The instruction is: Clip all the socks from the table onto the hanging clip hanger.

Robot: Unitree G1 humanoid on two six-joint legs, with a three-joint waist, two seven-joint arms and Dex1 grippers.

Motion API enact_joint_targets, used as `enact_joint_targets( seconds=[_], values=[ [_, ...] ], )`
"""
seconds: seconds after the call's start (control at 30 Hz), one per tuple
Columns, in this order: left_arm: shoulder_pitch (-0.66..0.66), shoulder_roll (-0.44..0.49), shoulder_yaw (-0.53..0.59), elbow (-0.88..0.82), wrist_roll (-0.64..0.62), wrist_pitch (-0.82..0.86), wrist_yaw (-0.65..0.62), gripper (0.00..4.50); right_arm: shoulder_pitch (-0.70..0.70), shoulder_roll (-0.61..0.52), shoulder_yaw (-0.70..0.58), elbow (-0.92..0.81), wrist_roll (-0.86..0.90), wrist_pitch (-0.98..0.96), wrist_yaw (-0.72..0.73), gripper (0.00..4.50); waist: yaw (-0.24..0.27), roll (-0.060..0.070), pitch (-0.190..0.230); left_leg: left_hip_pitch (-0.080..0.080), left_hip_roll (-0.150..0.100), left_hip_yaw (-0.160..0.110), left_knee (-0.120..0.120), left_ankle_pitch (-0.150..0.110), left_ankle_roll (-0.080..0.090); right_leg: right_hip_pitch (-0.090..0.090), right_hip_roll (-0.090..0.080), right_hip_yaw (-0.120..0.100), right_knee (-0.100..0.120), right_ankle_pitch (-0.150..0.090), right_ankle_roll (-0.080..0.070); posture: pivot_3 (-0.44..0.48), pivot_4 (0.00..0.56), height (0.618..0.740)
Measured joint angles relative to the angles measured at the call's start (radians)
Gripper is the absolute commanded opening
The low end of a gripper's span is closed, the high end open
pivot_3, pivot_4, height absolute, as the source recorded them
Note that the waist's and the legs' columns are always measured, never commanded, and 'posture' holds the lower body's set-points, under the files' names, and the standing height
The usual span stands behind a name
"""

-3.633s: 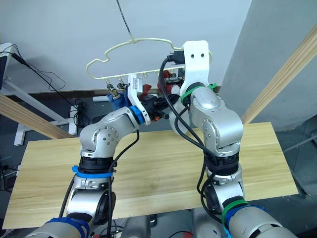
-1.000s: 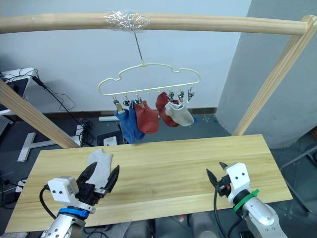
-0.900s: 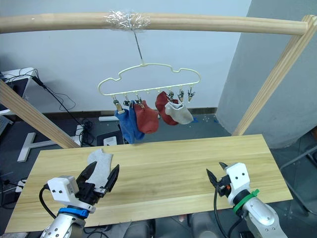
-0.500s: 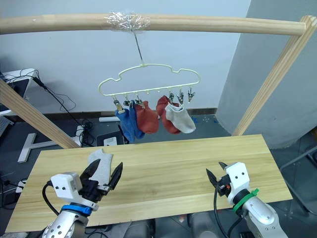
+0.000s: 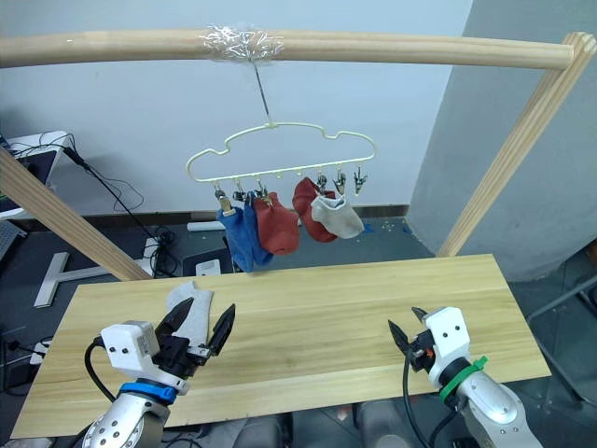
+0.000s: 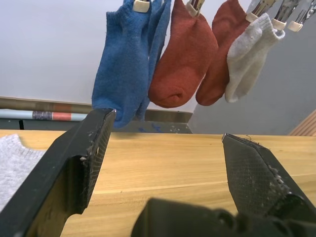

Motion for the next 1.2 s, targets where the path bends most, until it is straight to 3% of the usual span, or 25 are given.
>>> enact_joint_targets(
  seconds=[0.67,0.87,1.2],
  values=[
    [-0.015,0.034,0.001,0.0,-0.025,0.011,-0.028,3.98,-0.019,0.0,0.0,0.0,0.0,0.008,-0.002,2.8,0.0,0.003,0.006,-0.002,0.001,0.0,-0.004,-0.002,-0.001,0.001,-0.001,-0.001,-0.01,0.0,0.0,-0.169,0.221,0.74],
    [-0.176,0.137,0.007,-0.012,-0.096,0.119,-0.073,3.98,-0.209,0.029,-0.003,-0.018,0.027,0.136,-0.054,2.8,0.0,0.004,0.007,-0.001,0.001,0.0,-0.004,-0.002,0.0,0.001,0.0,-0.001,-0.008,0.0,0.001,-0.169,0.221,0.74],
    [-0.409,0.319,0.111,-0.036,-0.288,0.3,-0.159,3.98,-0.517,0.085,-0.002,-0.098,0.08,0.414,-0.161,2.8,-0.002,0.005,0.008,0.0,0.0,-0.001,-0.014,-0.002,0.0,0.0,0.002,-0.001,-0.01,0.002,0.006,-0.174,0.233,0.74]
  ],
)
